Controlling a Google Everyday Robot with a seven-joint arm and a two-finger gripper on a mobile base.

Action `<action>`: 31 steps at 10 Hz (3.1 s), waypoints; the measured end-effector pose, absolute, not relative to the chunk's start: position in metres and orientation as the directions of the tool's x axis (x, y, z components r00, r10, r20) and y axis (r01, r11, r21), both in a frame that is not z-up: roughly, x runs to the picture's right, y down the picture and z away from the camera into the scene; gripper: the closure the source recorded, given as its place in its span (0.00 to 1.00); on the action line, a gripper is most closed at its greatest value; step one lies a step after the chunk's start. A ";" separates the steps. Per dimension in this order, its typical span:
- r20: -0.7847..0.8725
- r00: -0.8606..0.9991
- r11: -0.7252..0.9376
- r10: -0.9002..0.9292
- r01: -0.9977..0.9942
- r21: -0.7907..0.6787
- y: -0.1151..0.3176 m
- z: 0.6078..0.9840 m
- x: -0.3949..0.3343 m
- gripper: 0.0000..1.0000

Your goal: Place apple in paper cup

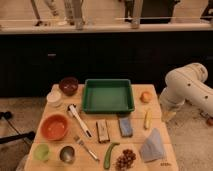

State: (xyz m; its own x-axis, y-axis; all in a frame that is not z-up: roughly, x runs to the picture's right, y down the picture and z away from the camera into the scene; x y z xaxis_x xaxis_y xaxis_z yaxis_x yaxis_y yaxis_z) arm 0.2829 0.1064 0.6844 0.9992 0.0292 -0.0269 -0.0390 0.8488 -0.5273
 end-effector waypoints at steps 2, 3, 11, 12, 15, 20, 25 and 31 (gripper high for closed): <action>0.025 1.000 0.860 0.014 0.001 -0.510 0.092 0.695 0.279 0.37; 0.062 0.998 0.865 0.006 0.026 -0.501 0.081 0.704 0.273 0.37; 0.425 0.768 0.646 -0.479 0.637 -0.421 0.072 0.750 0.273 0.37; 0.449 0.728 0.612 -0.518 0.682 -0.400 0.072 0.753 0.272 0.37; 0.481 0.668 0.556 -0.568 0.742 -0.375 0.073 0.756 0.275 0.37; 0.492 0.554 0.502 -0.671 0.828 -0.249 0.054 0.779 0.271 0.37; 0.540 0.368 0.325 -0.757 0.929 -0.178 0.037 0.831 0.273 0.37; 0.565 0.300 0.278 -0.769 0.952 -0.127 0.013 0.871 0.269 0.37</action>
State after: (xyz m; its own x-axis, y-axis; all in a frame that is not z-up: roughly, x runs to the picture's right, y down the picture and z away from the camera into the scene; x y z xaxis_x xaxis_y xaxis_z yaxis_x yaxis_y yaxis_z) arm 0.2686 0.0133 0.8713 0.2999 -0.7689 0.5646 0.9521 0.2783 -0.1267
